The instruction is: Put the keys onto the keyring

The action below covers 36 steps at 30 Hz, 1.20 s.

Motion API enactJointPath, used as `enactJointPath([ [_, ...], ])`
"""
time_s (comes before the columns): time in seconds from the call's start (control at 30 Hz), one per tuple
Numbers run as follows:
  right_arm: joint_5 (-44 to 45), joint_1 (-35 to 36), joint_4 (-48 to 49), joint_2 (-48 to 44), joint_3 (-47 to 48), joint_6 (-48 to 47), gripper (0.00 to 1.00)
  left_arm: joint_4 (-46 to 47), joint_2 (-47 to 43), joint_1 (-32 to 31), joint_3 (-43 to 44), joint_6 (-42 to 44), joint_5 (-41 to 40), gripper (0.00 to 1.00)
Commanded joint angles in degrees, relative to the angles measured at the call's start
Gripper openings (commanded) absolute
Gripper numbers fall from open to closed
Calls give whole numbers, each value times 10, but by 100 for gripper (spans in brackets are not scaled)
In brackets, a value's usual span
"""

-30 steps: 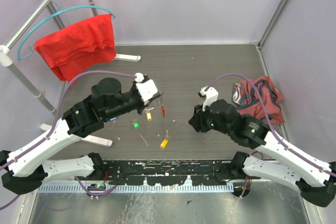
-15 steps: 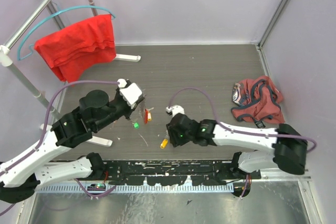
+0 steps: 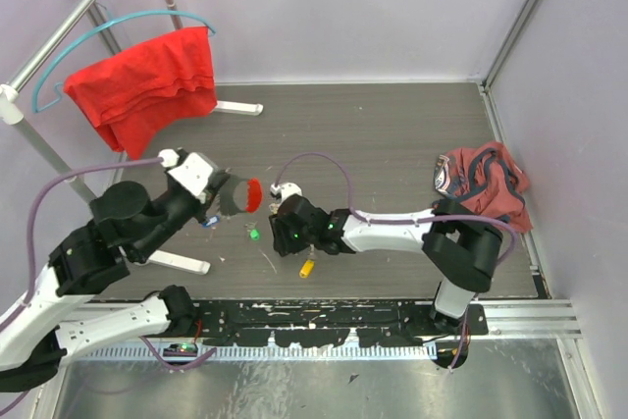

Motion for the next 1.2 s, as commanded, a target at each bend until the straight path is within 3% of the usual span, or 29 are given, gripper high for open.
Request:
enactJointPath([
  [0.0, -44, -33, 104, 51, 55, -6, 44, -18, -25, 1, 43, 3, -21, 0],
  [0.27, -52, -49, 144, 150, 148, -24, 43, -33, -43, 1, 57, 3, -18, 0],
  [0.4, -78, -55, 175, 173, 168, -87, 43, -36, -45, 1, 57, 2, -17, 0],
  [0.6, -150, -66, 255, 167, 123, -247, 45, -42, -43, 1, 68, 5, -15, 0],
  [0.73, -279, -113, 328, 142, 61, -309, 46, -47, -42, 1, 77, 6, -13, 0],
  [0.9, -354, -135, 231, 163, 111, -439, 47, -46, -46, 1, 78, 6, -14, 0],
  [1.17, -413, -145, 131, 225, 218, -528, 47, -55, -43, 1, 88, 9, -21, 0],
])
